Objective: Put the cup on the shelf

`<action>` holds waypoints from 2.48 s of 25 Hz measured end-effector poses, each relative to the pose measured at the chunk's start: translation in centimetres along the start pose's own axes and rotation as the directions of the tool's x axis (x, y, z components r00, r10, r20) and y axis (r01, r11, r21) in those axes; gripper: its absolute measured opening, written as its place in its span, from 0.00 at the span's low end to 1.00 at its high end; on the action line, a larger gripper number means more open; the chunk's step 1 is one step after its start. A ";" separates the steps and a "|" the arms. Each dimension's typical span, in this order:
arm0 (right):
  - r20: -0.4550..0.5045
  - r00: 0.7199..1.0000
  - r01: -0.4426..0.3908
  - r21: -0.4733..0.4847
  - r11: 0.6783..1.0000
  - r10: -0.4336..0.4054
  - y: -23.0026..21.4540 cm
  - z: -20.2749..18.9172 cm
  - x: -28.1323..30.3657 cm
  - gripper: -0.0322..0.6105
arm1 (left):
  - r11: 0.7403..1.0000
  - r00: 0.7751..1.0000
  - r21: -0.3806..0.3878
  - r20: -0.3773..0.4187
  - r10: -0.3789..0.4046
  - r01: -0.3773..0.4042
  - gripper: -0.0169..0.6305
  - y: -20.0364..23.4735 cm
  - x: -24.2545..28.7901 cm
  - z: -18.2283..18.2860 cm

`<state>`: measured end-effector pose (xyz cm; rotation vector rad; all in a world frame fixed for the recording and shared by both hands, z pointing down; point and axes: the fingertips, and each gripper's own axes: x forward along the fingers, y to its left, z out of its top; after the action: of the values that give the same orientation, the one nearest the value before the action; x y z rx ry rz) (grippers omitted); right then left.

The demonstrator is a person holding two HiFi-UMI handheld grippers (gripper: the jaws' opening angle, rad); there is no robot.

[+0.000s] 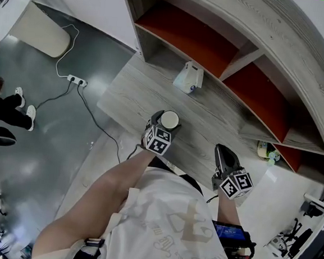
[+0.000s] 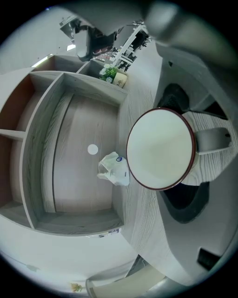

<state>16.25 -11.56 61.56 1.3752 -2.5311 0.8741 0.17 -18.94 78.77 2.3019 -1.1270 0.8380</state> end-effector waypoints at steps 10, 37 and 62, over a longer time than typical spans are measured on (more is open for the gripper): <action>0.011 1.000 -0.024 -0.009 1.000 0.024 0.8 0.3 0.7 0.06 | 0.997 0.995 0.013 0.063 -0.072 0.072 0.66 -1.2 -2.1 2.3; 0.043 0.991 -0.128 -0.047 0.991 0.130 4.3 2.1 4.2 0.06 | 0.990 0.977 0.041 0.159 -0.143 0.138 0.66 -1.2 -10.7 6.5; 0.027 0.973 -0.226 -0.098 0.969 0.230 6.7 3.7 8.7 0.06 | 0.994 0.971 -0.070 0.229 -0.067 0.085 0.66 2.2 -16.6 9.2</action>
<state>6.42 -17.14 58.91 1.0994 -2.7610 0.7575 -6.68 -16.87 61.04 2.4021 -1.1349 0.5024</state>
